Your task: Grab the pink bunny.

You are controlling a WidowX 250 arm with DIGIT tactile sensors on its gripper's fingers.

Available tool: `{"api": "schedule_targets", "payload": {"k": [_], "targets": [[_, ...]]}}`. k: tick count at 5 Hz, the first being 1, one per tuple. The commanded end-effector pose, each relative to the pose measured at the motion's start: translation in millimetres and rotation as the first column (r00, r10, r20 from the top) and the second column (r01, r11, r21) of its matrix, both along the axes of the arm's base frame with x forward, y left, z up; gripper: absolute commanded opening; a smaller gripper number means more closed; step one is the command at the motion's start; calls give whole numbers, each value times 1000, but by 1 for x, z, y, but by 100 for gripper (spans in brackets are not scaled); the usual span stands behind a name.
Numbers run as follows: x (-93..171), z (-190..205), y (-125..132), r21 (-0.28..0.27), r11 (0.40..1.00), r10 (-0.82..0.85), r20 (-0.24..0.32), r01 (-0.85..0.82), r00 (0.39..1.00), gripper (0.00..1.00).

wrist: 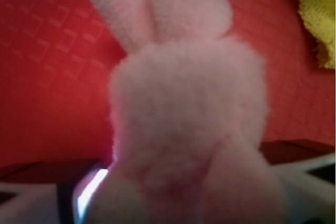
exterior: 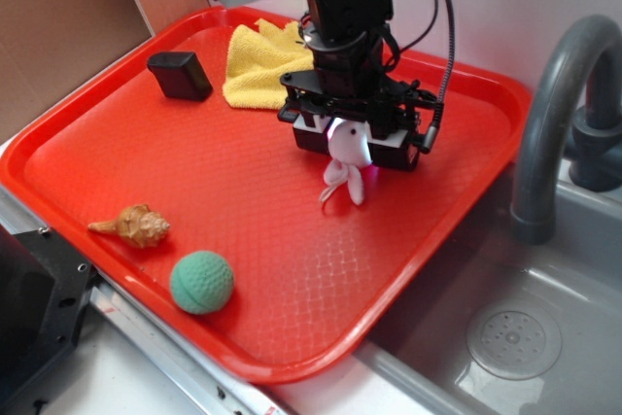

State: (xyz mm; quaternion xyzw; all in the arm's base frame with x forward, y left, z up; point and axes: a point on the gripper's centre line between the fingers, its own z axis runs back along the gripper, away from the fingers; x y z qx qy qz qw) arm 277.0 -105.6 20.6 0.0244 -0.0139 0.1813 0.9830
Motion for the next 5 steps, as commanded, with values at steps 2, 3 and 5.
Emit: {"api": "schedule_targets", "payload": {"k": [2,3,5], "targets": [[-49,140,40,-265,929,-275,-26,259,961,0],[-84,175,53,-253,921,-300,23,296,954,0],[-99,180,59,-206,967,-153,-5,148,988,0]]}}
